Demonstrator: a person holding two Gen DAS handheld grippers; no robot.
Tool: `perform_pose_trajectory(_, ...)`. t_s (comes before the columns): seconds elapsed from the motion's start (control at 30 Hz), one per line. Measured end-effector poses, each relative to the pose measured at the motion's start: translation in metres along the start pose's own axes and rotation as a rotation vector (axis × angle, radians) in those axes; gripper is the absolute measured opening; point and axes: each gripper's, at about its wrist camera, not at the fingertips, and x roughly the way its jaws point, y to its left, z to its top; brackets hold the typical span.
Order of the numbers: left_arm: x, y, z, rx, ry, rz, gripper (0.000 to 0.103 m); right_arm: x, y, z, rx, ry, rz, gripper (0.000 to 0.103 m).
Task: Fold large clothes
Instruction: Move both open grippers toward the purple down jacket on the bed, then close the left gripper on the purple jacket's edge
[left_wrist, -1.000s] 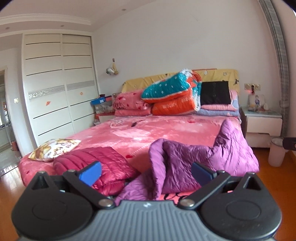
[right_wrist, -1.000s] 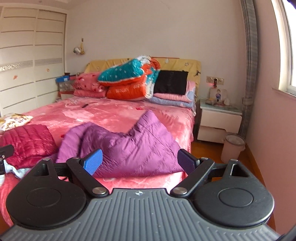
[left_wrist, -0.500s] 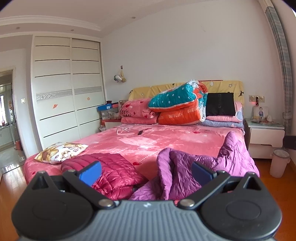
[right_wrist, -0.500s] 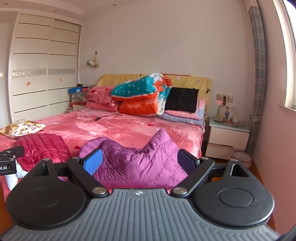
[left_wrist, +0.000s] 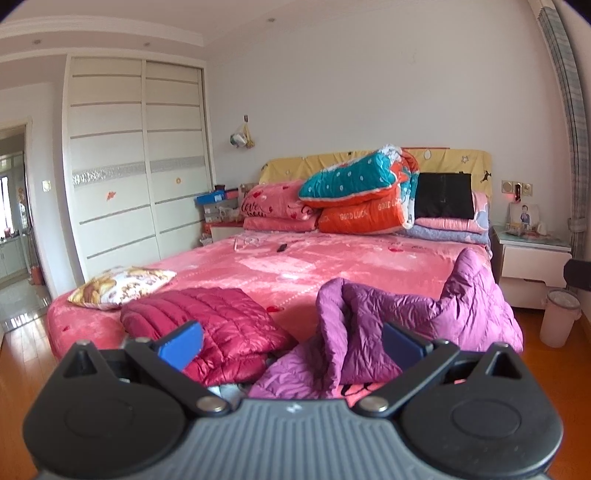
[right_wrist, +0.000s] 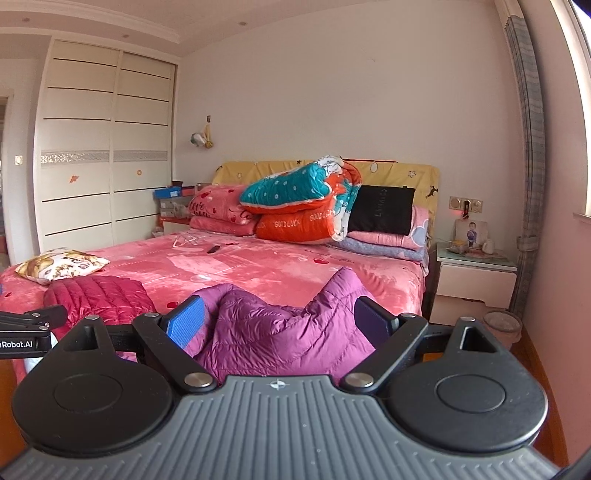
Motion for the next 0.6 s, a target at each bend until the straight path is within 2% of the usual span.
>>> perform_pose_trajectory(0.13, 0.022, -0.001, -0.013, -0.02, 0.029, -0.043, 0.102, 0.011, -0.006, -0.016, 0.015, 0.009, 0.015, 0.103)
perform_pose_trajectory(0.27, 0.05, -0.007, -0.036, 0.004, 0.063, -0.073, 0.102, 0.034, -0.016, -0.048, 0.056, 0.037, 0.035, 0.103)
perform_pose_trajectory(0.4, 0.081, -0.013, -0.066, 0.034, 0.113, -0.059, 0.102, 0.059, -0.028, -0.085, 0.136, 0.084, 0.034, 0.103)
perform_pose_trajectory(0.6, 0.124, -0.014, -0.098, 0.059, 0.171, -0.042, 0.101, 0.09, -0.037, -0.133, 0.142, 0.158, -0.016, 0.103)
